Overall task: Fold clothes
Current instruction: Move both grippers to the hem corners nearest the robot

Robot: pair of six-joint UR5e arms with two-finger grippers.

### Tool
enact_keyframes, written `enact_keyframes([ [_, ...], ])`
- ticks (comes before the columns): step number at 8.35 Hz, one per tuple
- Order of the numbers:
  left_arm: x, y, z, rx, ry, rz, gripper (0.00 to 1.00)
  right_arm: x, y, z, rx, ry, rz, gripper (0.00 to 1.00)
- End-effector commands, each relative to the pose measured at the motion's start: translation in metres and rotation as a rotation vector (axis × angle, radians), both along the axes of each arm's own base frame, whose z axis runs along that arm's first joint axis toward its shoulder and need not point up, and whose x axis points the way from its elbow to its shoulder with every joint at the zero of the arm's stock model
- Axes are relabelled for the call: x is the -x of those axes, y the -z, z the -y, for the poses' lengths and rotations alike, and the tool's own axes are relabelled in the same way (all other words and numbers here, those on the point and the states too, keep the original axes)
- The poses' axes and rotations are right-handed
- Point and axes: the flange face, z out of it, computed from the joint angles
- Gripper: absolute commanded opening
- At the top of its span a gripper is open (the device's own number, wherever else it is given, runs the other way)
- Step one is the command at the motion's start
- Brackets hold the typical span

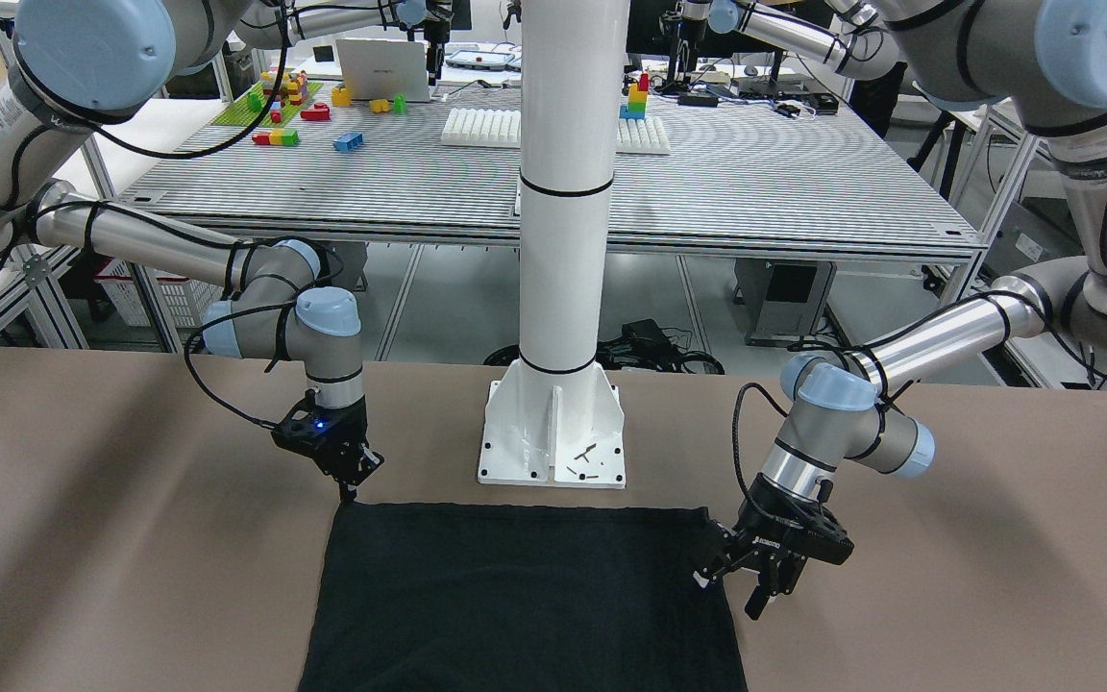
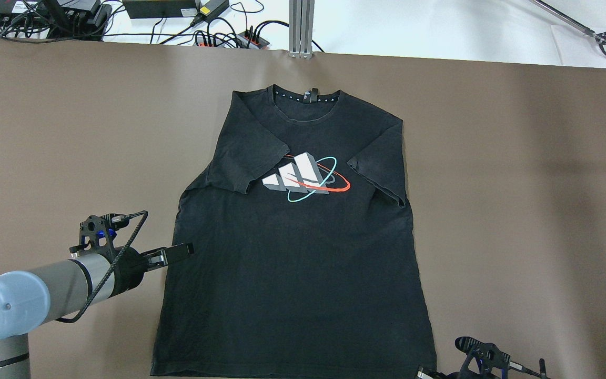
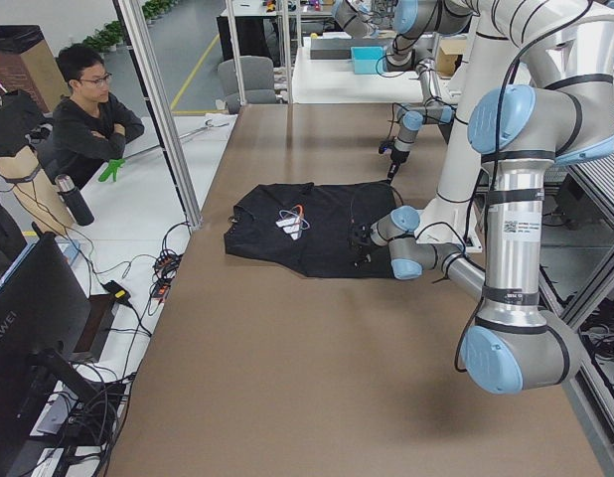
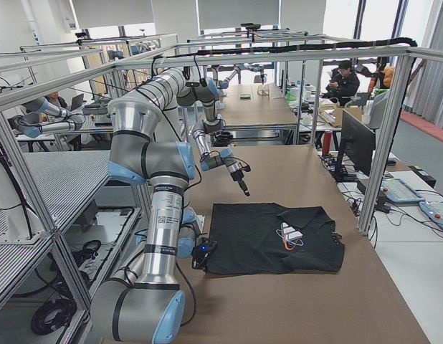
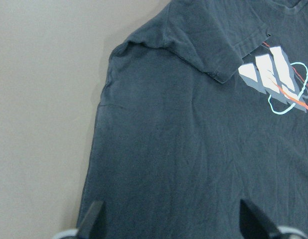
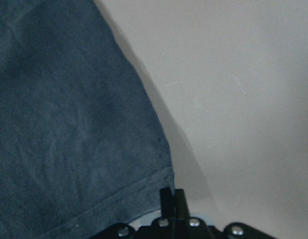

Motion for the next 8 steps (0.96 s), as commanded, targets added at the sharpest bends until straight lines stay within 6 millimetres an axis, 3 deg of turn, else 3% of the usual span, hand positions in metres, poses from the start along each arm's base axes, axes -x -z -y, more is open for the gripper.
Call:
enact_keyframes([
  [1, -0.004, -0.001, -0.006, 0.064, 0.014, -0.037, 0.94, -0.014, 0.016, 0.002, -0.002, -0.001, 0.026, 0.0],
  [2, -0.005, -0.027, -0.028, 0.129, 0.036, -0.022, 0.94, -0.019, 0.024, 0.002, -0.002, 0.0, 0.043, 0.0],
  [4, 0.01, -0.042, -0.1, 0.164, 0.024, -0.011, 0.89, -0.02, 0.029, 0.001, -0.002, 0.002, 0.053, 0.0],
  [6, -0.006, -0.039, -0.174, 0.179, -0.008, -0.041, 0.72, -0.019, 0.027, 0.001, -0.002, 0.002, 0.049, 0.0],
  [7, -0.017, -0.043, -0.203, 0.16, -0.01, -0.028, 0.64, -0.019, 0.026, 0.001, -0.001, 0.0, 0.047, 0.0],
  [8, -0.024, -0.045, -0.217, 0.177, -0.015, -0.011, 0.55, -0.019, 0.025, 0.002, -0.002, 0.001, 0.043, 0.0],
])
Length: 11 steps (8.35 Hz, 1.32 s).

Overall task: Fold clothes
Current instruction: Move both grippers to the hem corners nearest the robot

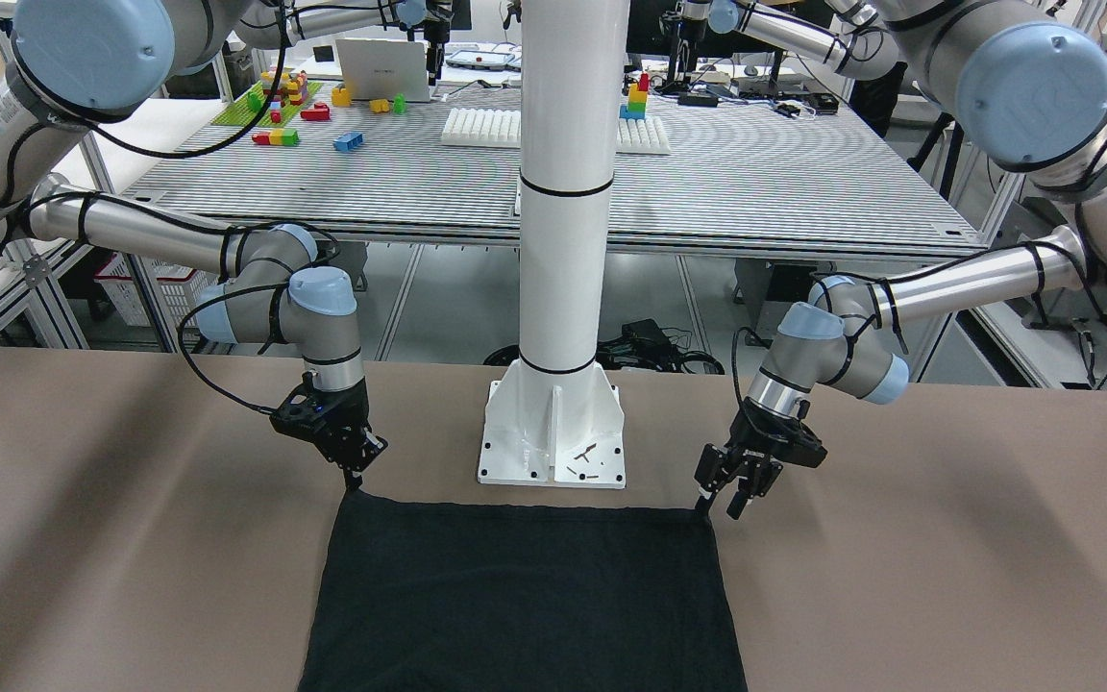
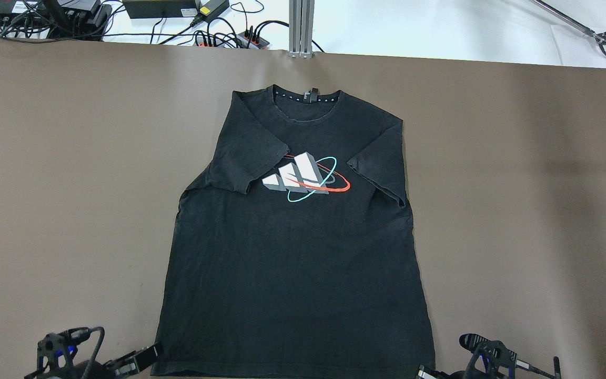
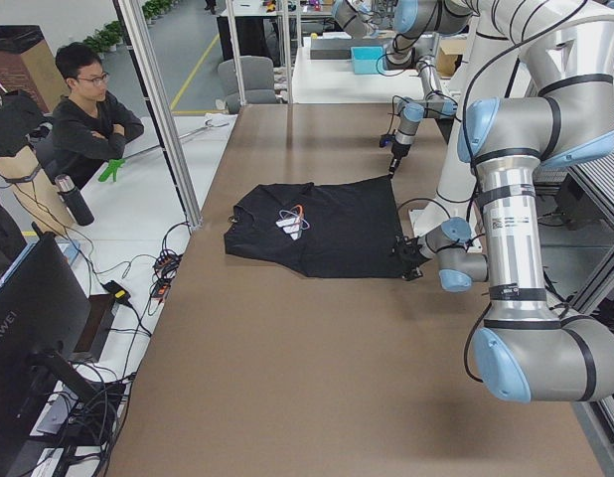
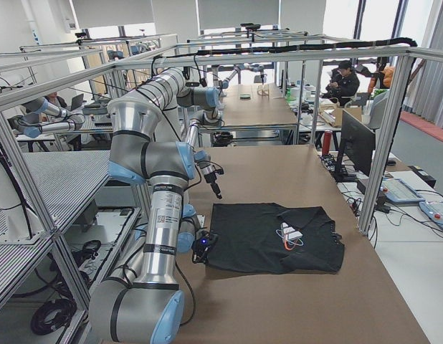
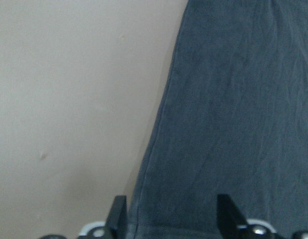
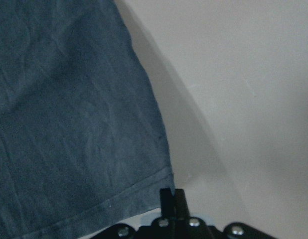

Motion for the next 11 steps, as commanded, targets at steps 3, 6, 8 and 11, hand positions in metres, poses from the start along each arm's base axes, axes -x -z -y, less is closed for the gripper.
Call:
enact_keyframes([
  [3, -0.024, -0.018, -0.049, 0.0, -0.018, 0.058, 0.51, 0.001, -0.002, -0.001, 0.001, 0.001, -0.005, 0.0],
  [6, -0.029, -0.016, -0.049, 0.002, -0.021, 0.055, 0.5, 0.001, -0.003, 0.0, -0.001, -0.001, -0.006, 0.0],
  [8, -0.029, -0.016, -0.048, 0.002, -0.018, 0.055, 0.45, 0.001, -0.003, 0.0, -0.003, -0.001, -0.007, 0.0],
  [11, -0.035, -0.02, -0.046, 0.001, -0.011, 0.061, 0.44, 0.003, -0.006, 0.0, -0.004, -0.003, -0.013, 0.0],
])
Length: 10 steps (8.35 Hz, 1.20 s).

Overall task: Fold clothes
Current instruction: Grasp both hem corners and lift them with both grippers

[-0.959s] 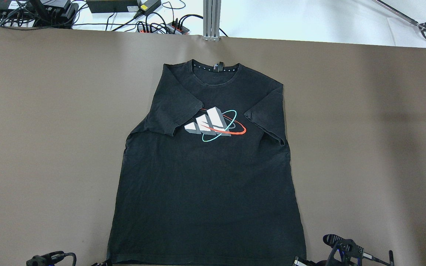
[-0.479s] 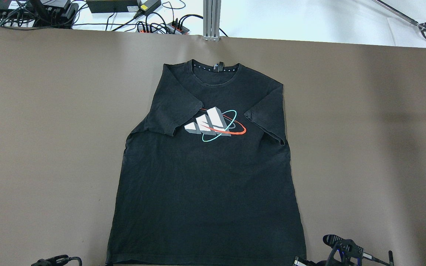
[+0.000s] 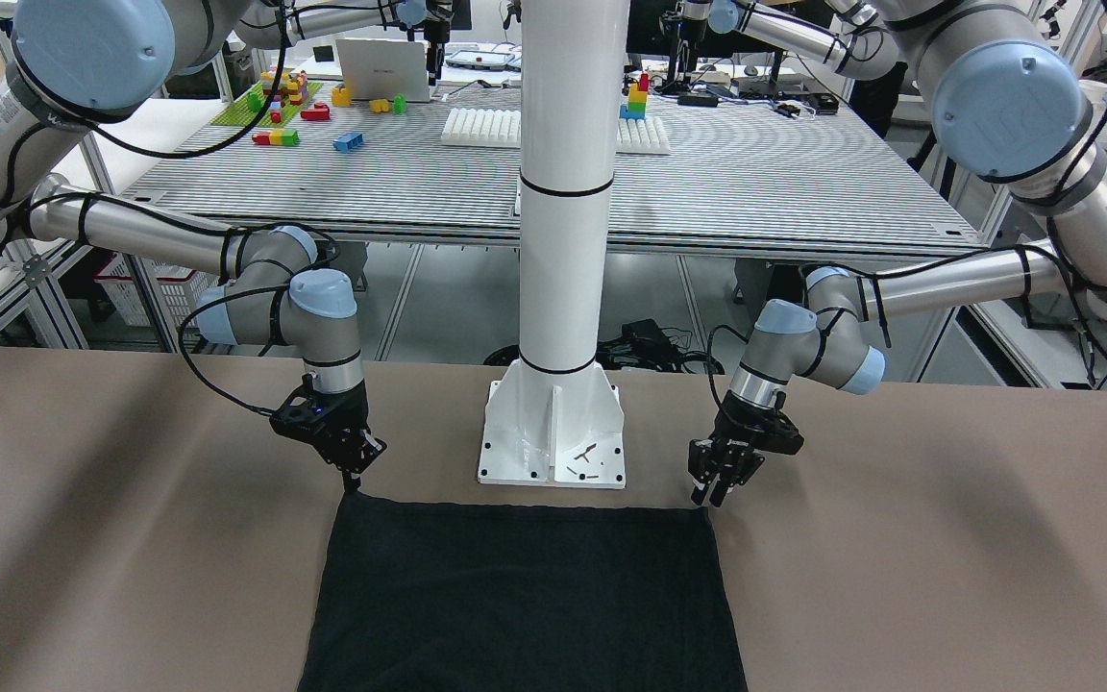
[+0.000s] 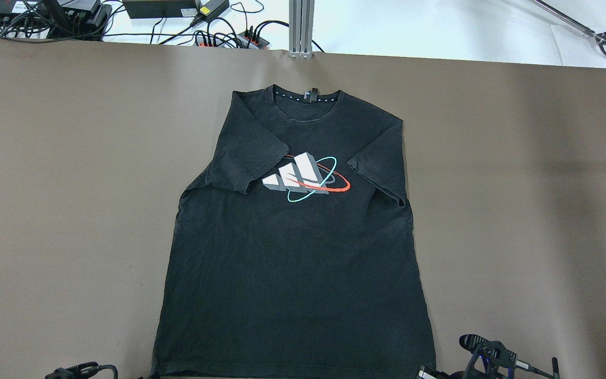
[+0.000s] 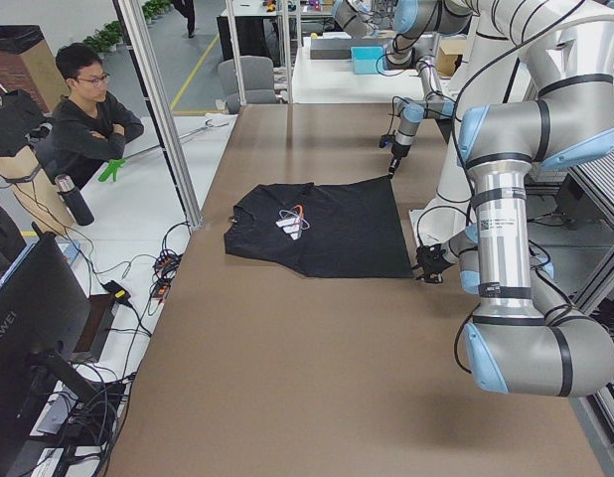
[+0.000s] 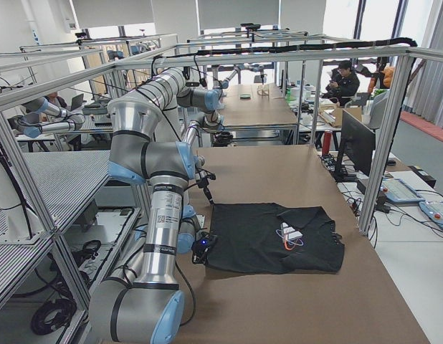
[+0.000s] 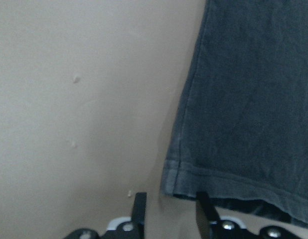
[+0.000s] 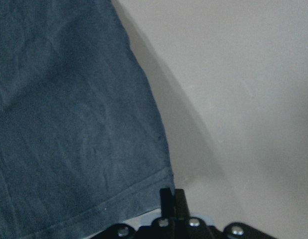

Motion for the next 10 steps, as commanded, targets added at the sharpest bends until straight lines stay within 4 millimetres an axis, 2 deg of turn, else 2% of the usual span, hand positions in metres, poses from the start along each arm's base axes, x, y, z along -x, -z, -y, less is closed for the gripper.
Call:
enact_keyframes([
  [1, -0.009, 0.0, 0.004, 0.001, 0.012, -0.003, 0.43, 0.001, -0.002, 0.0, -0.001, -0.001, -0.004, 0.0],
  [3, -0.009, 0.002, 0.009, 0.001, 0.023, -0.006, 0.32, 0.0, -0.003, 0.0, -0.001, -0.001, -0.007, 0.0],
  [5, -0.006, 0.003, 0.018, -0.003, 0.034, -0.005, 0.0, 0.0, -0.003, 0.0, -0.001, -0.001, -0.007, 0.0],
  [7, -0.001, 0.006, 0.019, -0.004, 0.033, -0.01, 0.0, 0.0, -0.002, 0.001, -0.001, -0.003, -0.006, 0.0],
  [9, 0.019, 0.03, 0.019, 0.002, 0.027, -0.055, 0.0, -0.012, 0.016, -0.001, 0.0, 0.0, 0.033, 0.0],
  [10, 0.017, 0.034, 0.003, 0.006, -0.004, -0.066, 0.0, -0.02, 0.027, -0.004, 0.005, 0.01, 0.055, 0.0],
])
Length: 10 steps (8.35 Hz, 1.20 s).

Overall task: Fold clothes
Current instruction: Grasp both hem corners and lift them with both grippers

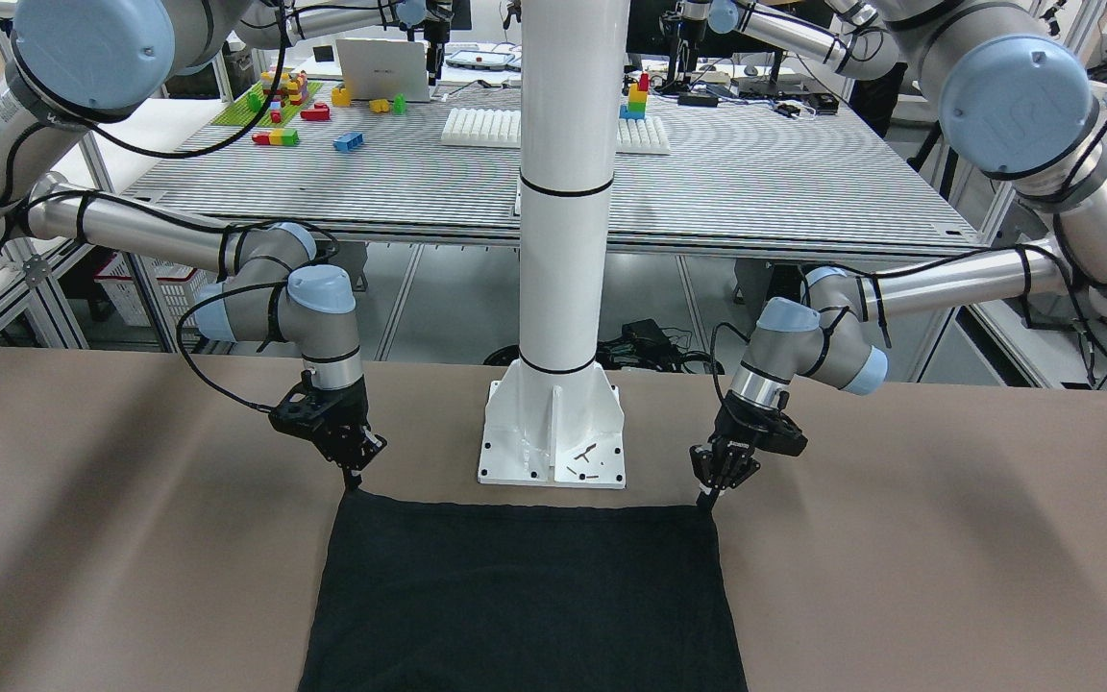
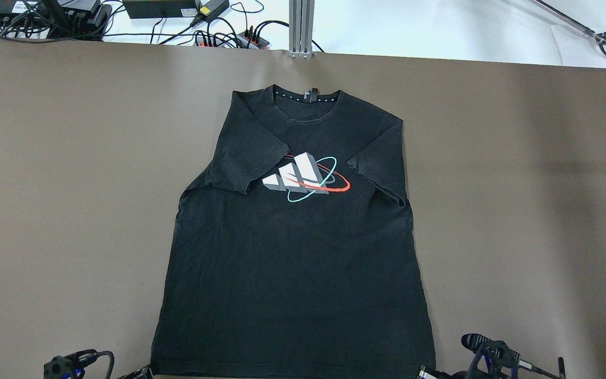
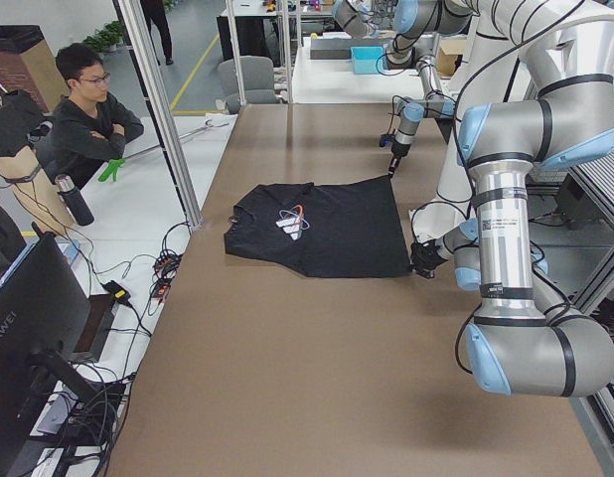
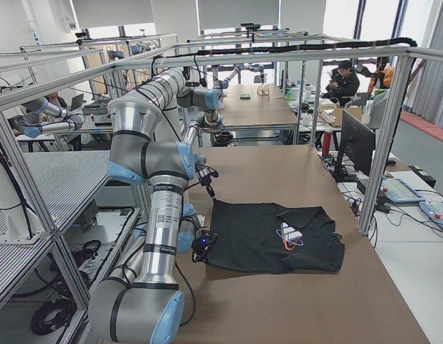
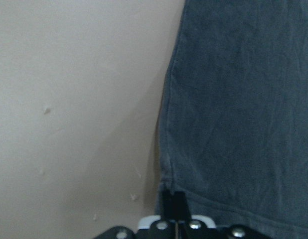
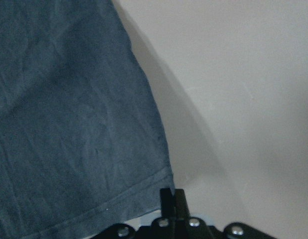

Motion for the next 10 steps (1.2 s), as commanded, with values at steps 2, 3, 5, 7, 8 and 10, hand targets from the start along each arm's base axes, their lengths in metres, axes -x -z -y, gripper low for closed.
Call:
enact_keyframes([
  [2, 0.019, 0.036, -0.016, 0.016, -0.041, -0.074, 0.0, -0.02, 0.024, -0.005, 0.005, 0.017, 0.048, 0.0],
  [3, 0.021, 0.036, -0.013, 0.008, -0.04, -0.069, 0.0, -0.018, 0.027, -0.003, -0.005, 0.021, 0.052, 0.0],
  [5, 0.018, 0.053, 0.035, -0.083, -0.064, -0.039, 0.0, 0.014, 0.048, 0.049, -0.215, 0.084, 0.032, 0.0],
  [7, 0.025, 0.064, 0.111, -0.066, -0.072, 0.028, 0.0, 0.006, 0.061, 0.137, -0.228, 0.126, -0.022, 0.0],
  [8, 0.024, 0.084, 0.153, -0.068, -0.062, 0.07, 0.0, -0.021, 0.069, 0.181, -0.227, 0.148, -0.035, 0.0],
  [10, 0.023, 0.081, 0.226, -0.057, -0.016, 0.129, 0.0, -0.063, 0.061, 0.263, -0.25, 0.102, -0.121, 0.0],
])
